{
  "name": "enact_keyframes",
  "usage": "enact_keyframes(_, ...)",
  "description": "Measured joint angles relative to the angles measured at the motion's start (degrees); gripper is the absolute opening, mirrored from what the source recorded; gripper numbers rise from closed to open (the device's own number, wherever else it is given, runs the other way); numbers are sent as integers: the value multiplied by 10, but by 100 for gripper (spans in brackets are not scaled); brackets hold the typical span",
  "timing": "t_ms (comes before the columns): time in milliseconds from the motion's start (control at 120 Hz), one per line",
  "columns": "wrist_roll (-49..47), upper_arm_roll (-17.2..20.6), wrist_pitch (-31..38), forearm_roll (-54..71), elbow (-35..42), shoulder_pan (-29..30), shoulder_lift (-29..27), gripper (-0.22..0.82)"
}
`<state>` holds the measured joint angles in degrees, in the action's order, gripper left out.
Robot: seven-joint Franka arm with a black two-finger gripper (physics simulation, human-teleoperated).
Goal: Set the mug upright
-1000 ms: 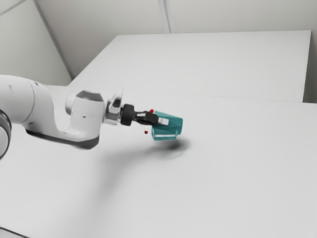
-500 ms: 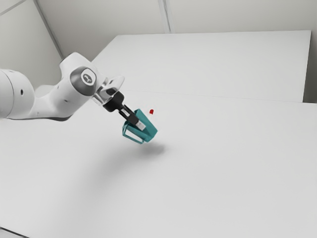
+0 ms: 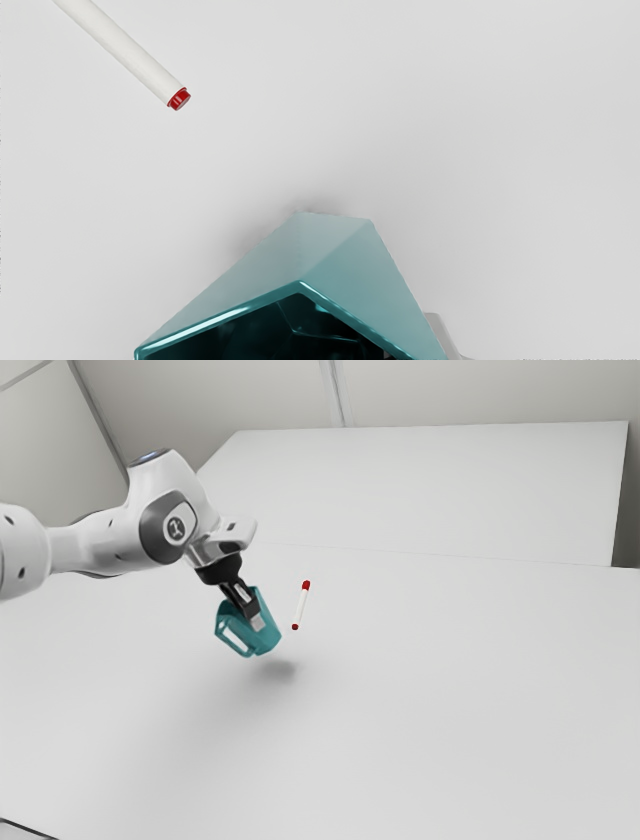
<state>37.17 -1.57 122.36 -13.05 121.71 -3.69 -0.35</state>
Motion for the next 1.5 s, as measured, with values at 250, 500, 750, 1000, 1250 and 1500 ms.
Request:
enact_keyframes(250, -85, 10, 2, 56, 32, 2, -27, -18)
enact_keyframes(500, -162, 19, 18, 108, 64, 3, -40, -18)
enact_keyframes(750, -231, 28, 63, 143, 95, 3, -39, -18)
enact_keyframes(1000, -281, 33, 109, 149, 115, 3, -35, -18)
enact_keyframes(1250, -315, 34, 136, 157, 124, 3, -29, -18)
enact_keyframes(1500, -336, 34, 133, 158, 124, 2, -21, -17)
